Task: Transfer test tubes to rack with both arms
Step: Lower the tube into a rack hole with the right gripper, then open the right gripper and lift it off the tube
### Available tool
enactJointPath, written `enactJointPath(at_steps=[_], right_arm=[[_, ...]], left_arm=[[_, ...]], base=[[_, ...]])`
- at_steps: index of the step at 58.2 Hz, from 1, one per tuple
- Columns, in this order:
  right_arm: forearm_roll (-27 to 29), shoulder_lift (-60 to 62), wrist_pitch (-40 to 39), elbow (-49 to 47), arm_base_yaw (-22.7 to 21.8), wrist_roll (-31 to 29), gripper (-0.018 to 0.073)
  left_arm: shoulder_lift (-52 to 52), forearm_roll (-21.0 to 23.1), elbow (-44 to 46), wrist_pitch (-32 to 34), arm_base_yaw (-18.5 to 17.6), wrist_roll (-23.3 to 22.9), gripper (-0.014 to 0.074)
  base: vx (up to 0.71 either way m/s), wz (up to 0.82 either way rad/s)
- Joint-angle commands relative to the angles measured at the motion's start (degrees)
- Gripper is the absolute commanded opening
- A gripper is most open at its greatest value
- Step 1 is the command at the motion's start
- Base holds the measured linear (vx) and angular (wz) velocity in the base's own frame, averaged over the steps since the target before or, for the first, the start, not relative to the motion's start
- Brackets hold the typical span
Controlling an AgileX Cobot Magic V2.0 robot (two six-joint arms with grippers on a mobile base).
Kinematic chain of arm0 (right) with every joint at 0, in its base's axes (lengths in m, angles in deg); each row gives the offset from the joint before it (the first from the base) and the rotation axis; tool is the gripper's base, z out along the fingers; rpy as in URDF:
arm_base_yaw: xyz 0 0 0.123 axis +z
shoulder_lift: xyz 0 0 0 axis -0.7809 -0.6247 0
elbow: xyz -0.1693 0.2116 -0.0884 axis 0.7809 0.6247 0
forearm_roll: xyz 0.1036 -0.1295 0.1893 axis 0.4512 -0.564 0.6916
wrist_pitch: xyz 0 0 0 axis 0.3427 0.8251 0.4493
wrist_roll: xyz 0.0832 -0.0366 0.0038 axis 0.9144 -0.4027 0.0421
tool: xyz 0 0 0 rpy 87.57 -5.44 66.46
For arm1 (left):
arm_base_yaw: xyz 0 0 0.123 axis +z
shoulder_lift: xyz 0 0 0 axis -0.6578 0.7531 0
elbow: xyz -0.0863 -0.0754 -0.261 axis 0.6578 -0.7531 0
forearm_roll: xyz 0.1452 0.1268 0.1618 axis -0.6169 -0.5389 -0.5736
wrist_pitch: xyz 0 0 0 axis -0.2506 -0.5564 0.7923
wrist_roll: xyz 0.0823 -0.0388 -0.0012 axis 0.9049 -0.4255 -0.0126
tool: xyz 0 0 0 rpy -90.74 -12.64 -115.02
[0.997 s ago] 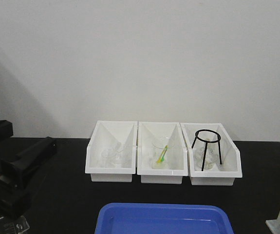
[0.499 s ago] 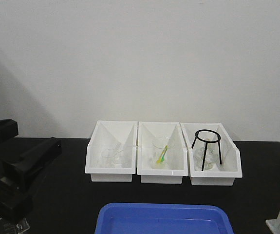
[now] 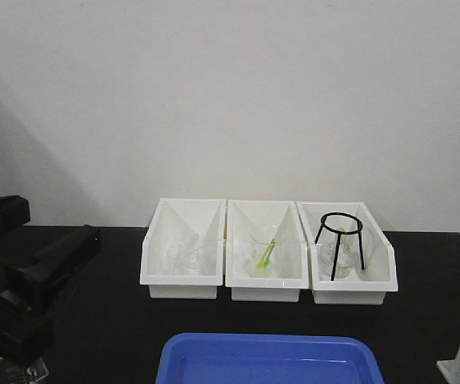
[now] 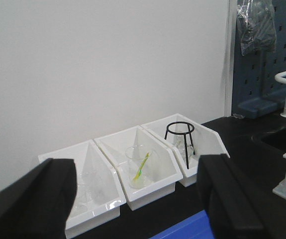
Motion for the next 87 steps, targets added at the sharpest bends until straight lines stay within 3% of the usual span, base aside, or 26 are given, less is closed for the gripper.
enactJointPath(at_steps=[1,11,25,35,44,52,62,68,77,83,87], right_arm=[[4.6,2.0,5.8,-1.8,-0.4,-1.8,0.0318],[4.6,2.7,12.4,-3.2,-0.4,-1.8,0.0318],[4.6,8.8,10.3,-8.2,-0.4,-1.8,0.0325],[4.6,14.4,9.1,-12.4,-0.4,-1.5,0.0420],[4.6,20.1,9.4,-14.4,-0.2,4.3,0.0503],[4.6,25.4,12.2,-14.9,-0.2,11.2,0.0500],[4.6,33.4,13.4,-14.9,-0.2,27.7,0.0414],[2.6,39.3,13.5,-14.9,-0.2,35.0,0.0278],[-9.0,47.8,15.3,-14.9,-0.2,43.0,-0.0018],[-17.7,52.0,16.7,-14.9,0.1,51.3,-0.0010],[-24.3,54.2,13.7,-14.8,3.3,57.4,-0.0008]], left_arm=[[-0.7,-0.8,1.6,1.5,0.1,0.0,0.0589],[-0.7,-0.8,1.6,1.4,0.1,0.0,0.0589],[-0.7,-0.8,1.6,1.4,0.1,0.0,0.0589],[-0.7,-0.8,1.6,1.4,0.1,0.0,0.0589],[-0.7,-0.8,1.6,1.0,0.1,0.0,0.0589],[-0.7,-0.8,1.6,-1.3,0.1,0.0,0.0589],[-0.7,-0.4,1.6,-5.5,0.1,0.0,0.0589],[-0.7,-0.3,1.6,-7.9,0.1,0.0,0.0579],[-0.7,3.9,1.6,-11.3,0.1,5.4,0.0463],[-0.7,9.6,1.6,-14.1,0.1,11.8,0.0321],[-0.7,13.4,1.6,-16.3,0.1,15.8,0.0206]], base=[[0.00,0.00],[0.00,0.00],[0.00,0.00],[0.00,0.00],[0.00,0.00],[0.00,0.00],[0.00,0.00],[0.00,0.00],[0.00,0.00],[0.00,0.00],[0.00,0.00]])
